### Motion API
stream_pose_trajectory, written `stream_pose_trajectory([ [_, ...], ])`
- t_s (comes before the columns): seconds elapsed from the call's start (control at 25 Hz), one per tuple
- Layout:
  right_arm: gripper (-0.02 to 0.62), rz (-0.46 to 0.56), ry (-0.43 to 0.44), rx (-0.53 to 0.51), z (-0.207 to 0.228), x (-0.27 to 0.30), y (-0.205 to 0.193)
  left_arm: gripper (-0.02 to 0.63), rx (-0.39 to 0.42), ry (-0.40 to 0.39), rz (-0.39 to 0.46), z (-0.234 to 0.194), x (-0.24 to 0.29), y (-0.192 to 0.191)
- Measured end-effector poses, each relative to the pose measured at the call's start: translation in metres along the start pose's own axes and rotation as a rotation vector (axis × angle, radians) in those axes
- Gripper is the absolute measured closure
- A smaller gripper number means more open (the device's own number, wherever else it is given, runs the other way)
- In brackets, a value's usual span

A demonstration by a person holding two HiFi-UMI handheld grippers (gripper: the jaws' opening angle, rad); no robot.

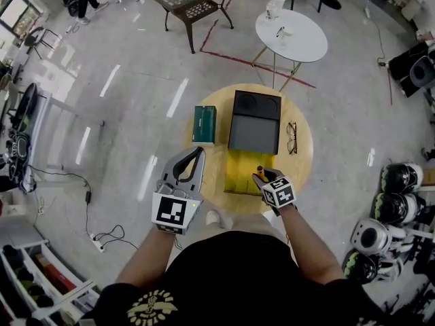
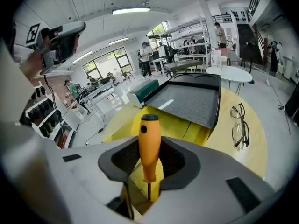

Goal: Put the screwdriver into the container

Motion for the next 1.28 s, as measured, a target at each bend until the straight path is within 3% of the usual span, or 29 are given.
stream_pose_trajectory([
  [0.4,0.437,-0.035,-0.068,-0.010,0.006,0.011,-0.008,0.588,-0.006,-0.001,0.011,0.004,-0.009,-0.002],
  [0.76,0.409,0.018,-0.072,-0.011,-0.002,-0.012,-0.012,0.588,0.002,-0.040,0.022,0.011,-0.012,0.000],
  [1.0,0.474,0.179,-0.111,0.006,-0.010,-0.056,0.008,0.586,-0.013,-0.097,0.074,0.017,-0.021,0.009],
  [1.2,0.578,0.280,-0.179,0.009,-0.015,-0.094,0.021,0.588,-0.022,-0.074,0.096,0.010,-0.033,0.013],
  [1.28,0.580,0.304,-0.195,0.017,-0.018,-0.105,0.024,0.589,-0.036,-0.074,0.113,0.006,-0.038,0.014],
])
Point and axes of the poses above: the fingertips, and each gripper's own axes: x forward along the fingers, z to its right, y out of its top, the point moved 1 cm from there along -x, backward along the fingers, and after that the axes turned 15 degrees about -z, right-handed, at the moved point
